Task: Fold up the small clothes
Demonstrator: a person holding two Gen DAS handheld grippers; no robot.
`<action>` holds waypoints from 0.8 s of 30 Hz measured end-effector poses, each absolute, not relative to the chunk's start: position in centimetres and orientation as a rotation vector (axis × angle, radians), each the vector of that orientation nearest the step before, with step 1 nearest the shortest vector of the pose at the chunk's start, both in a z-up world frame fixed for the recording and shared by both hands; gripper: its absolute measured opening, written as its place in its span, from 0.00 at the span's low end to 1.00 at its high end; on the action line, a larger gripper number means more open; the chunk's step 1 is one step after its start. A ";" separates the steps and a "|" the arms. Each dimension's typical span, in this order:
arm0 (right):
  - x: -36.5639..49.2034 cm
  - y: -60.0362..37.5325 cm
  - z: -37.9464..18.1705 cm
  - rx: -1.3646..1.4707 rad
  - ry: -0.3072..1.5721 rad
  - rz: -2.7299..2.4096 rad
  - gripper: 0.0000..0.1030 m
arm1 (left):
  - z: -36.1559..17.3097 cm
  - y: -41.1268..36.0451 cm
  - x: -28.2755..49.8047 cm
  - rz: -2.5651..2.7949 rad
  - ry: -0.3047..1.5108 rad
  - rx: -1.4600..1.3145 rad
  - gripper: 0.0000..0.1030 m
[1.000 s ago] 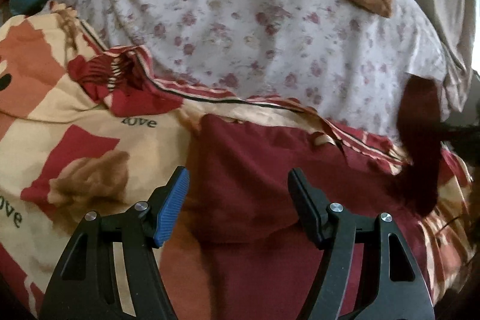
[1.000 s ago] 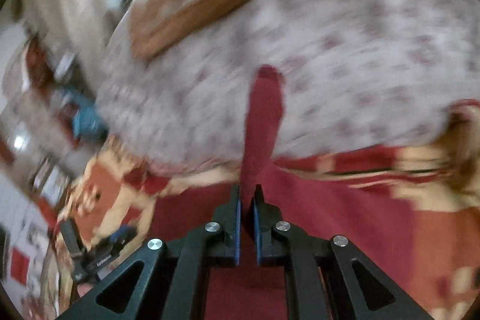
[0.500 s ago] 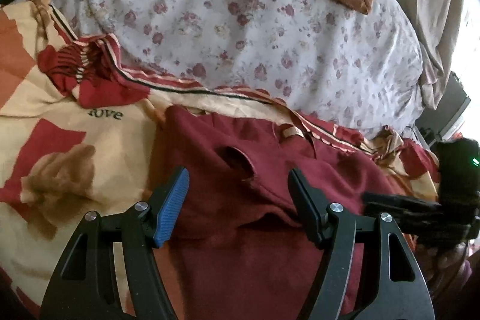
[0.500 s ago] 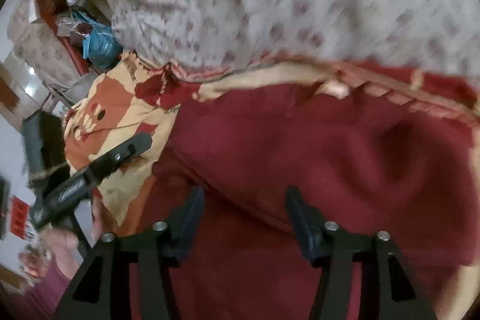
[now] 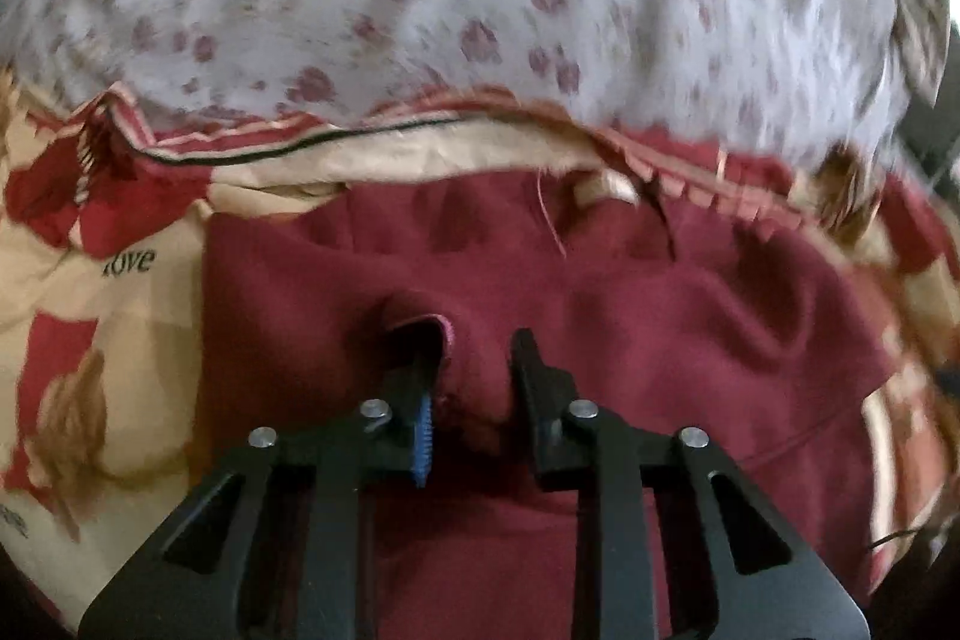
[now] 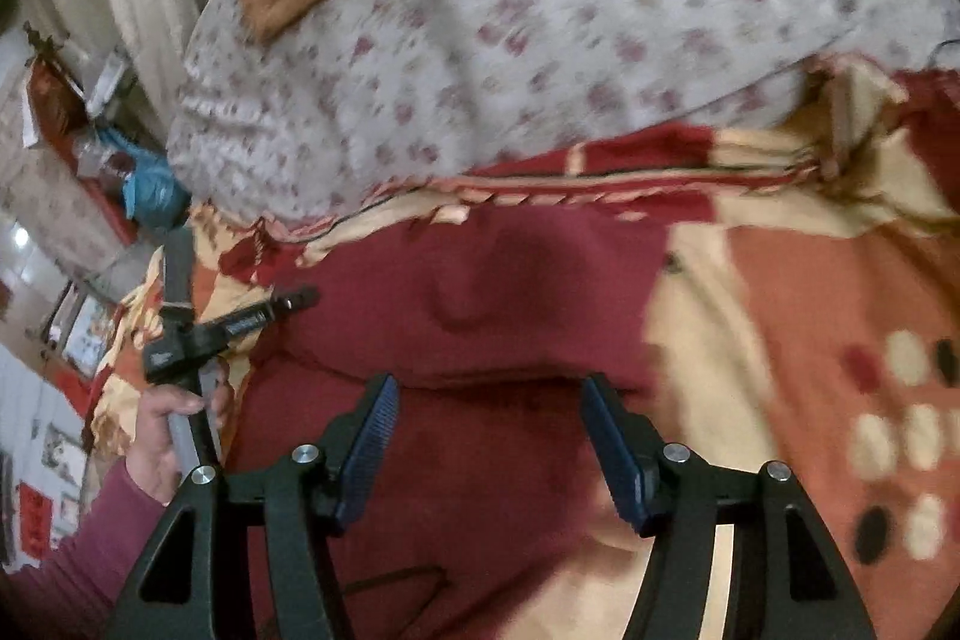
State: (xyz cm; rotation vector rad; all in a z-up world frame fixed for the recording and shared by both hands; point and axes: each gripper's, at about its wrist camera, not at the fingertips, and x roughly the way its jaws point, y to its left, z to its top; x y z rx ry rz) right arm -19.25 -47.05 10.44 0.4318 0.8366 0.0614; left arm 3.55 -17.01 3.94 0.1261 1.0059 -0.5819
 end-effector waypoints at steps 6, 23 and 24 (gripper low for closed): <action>-21.9 -51.2 13.3 0.420 0.773 -0.056 0.69 | 8.6 -13.4 3.1 -0.599 0.908 0.027 0.13; -7.4 -51.6 0.4 0.653 1.051 -0.075 0.48 | 2.9 -8.0 3.6 -0.506 0.955 -0.070 0.14; -7.1 -51.3 0.7 0.575 1.044 -0.082 0.29 | 3.1 -8.1 3.5 -0.522 0.949 -0.082 0.14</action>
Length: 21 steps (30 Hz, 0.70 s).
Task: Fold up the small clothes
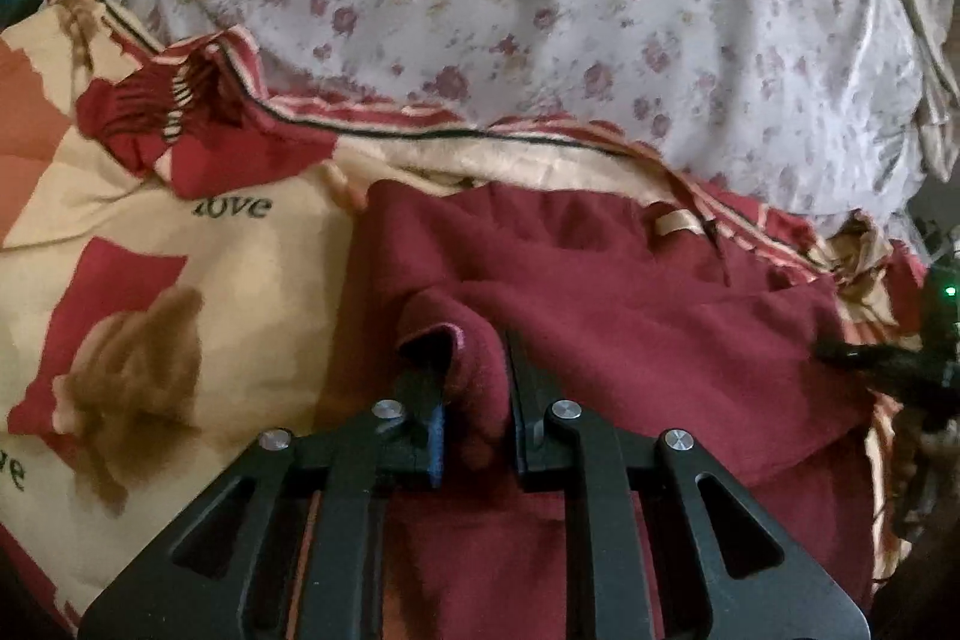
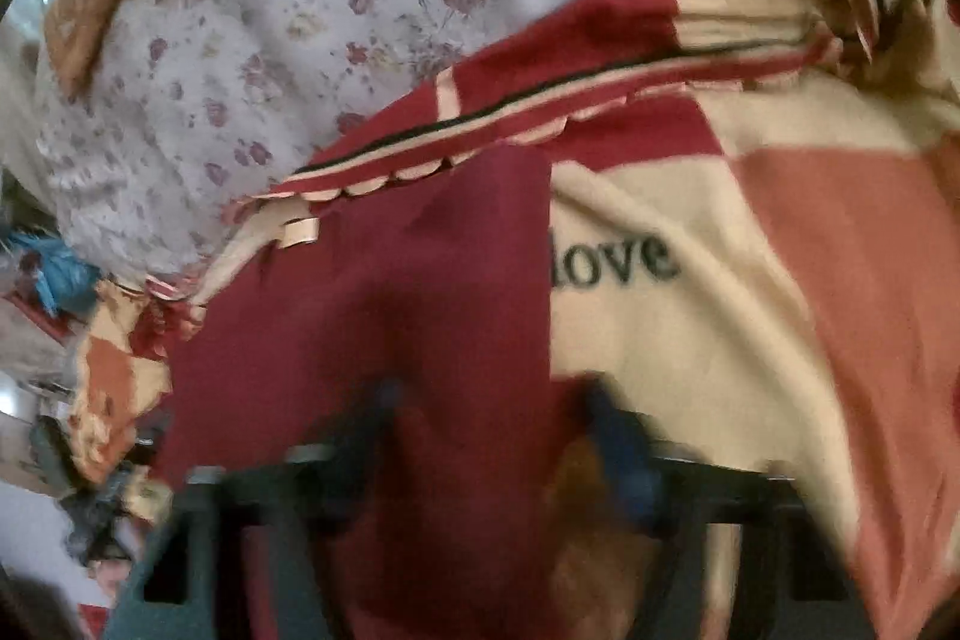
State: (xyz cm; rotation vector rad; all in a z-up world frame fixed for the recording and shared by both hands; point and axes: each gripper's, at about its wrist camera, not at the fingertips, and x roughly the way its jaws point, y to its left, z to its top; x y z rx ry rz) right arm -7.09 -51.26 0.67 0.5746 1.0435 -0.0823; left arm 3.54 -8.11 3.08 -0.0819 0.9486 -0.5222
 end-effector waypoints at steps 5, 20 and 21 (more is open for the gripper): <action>-8.1 -52.5 2.1 0.405 0.951 -0.238 0.08 | 2.9 -9.3 3.9 -0.533 0.930 -0.093 0.57; -12.1 -47.5 1.5 0.241 1.070 -0.129 0.09 | 1.7 -9.8 3.5 -0.483 0.938 -0.015 0.58; -12.6 -48.1 1.5 0.290 1.047 -0.119 0.10 | 1.8 -9.7 3.4 -0.480 0.936 -0.014 0.58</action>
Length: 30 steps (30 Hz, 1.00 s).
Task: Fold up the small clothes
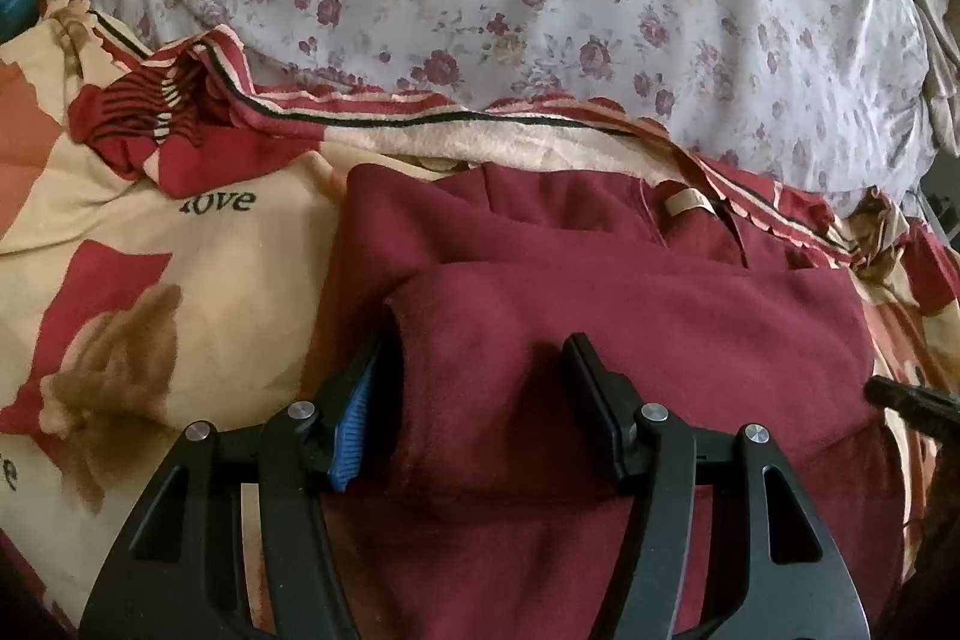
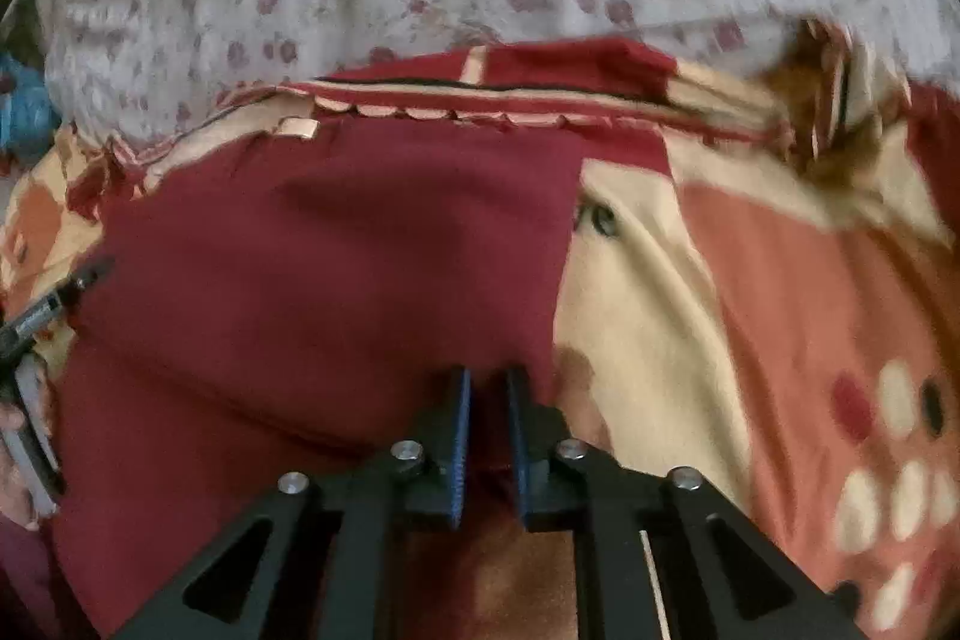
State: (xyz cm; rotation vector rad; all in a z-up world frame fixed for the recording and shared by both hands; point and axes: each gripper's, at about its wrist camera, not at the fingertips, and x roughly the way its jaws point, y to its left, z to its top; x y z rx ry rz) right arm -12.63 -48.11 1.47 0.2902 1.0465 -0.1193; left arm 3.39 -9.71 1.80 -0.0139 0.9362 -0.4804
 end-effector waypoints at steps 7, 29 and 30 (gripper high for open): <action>-18.6 -49.5 5.4 0.334 1.021 -0.132 0.37 | 3.3 -8.5 1.7 -0.466 0.918 -0.018 0.57; -29.3 -44.0 3.8 0.243 1.099 -0.015 0.50 | 5.6 -5.2 -12.2 -0.541 0.911 0.023 0.58; -29.3 -43.8 3.9 0.260 1.095 -0.007 0.55 | 5.6 -4.9 -12.7 -0.538 0.908 0.027 0.58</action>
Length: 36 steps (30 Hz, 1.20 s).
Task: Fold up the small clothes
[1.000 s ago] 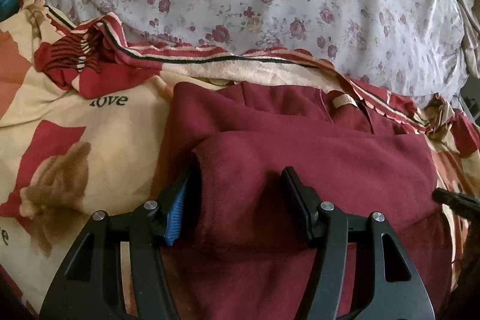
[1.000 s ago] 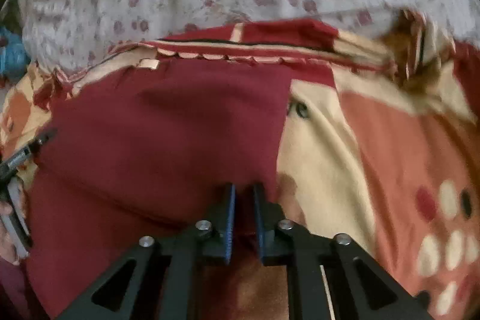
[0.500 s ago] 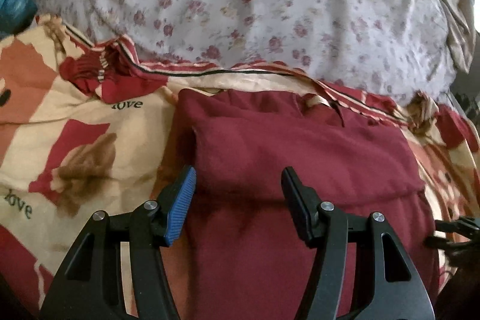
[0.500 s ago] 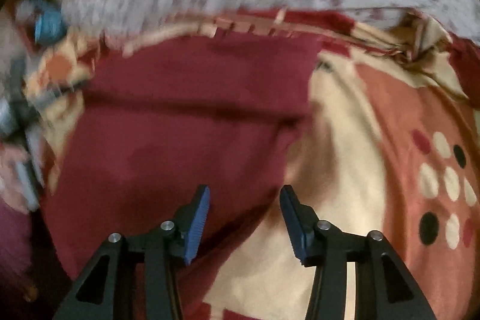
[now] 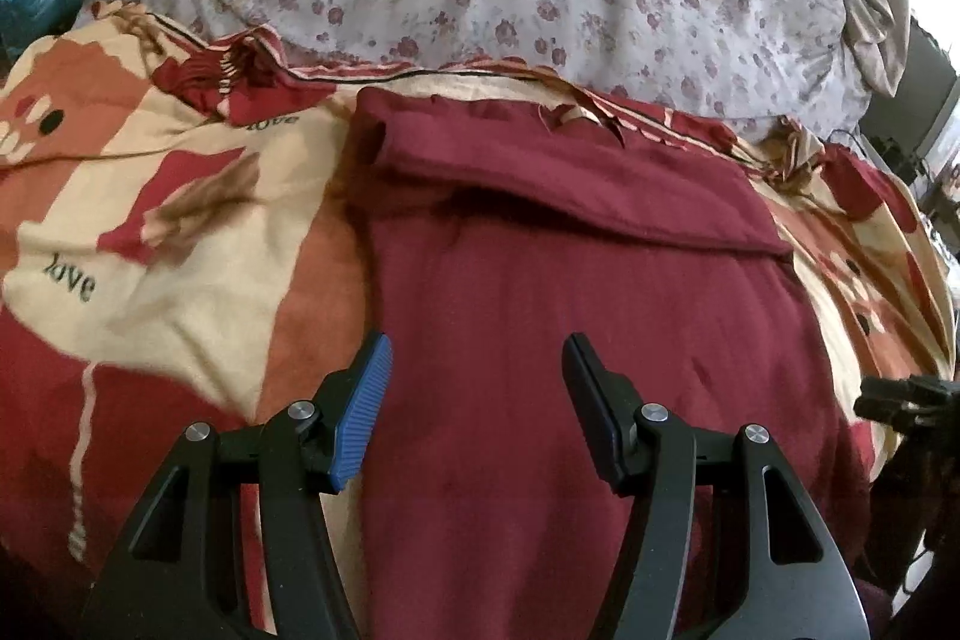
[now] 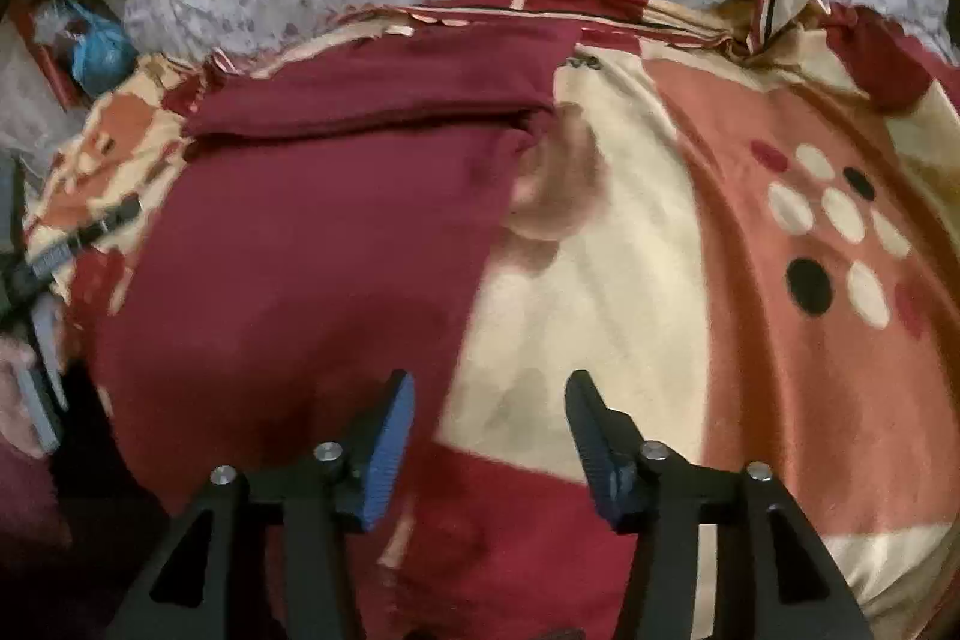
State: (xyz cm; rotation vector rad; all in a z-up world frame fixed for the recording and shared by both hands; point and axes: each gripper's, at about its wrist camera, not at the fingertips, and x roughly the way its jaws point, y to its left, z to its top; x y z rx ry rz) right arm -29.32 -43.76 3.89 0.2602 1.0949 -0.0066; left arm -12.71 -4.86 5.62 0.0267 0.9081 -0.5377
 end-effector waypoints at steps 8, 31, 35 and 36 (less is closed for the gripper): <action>-28.8 -42.0 1.9 0.314 1.090 -0.001 0.51 | 5.1 -1.8 -14.7 -0.510 0.929 -0.026 0.58; -34.7 -39.6 0.6 0.396 1.077 0.124 0.45 | 3.2 2.0 -18.2 -0.492 0.997 -0.074 0.58; -34.2 -37.7 0.4 0.305 1.065 0.123 0.15 | 2.9 2.2 -18.4 -0.495 1.007 -0.076 0.58; -34.4 -37.5 0.9 0.272 1.053 0.120 0.14 | 2.9 2.1 -18.4 -0.493 1.006 -0.077 0.58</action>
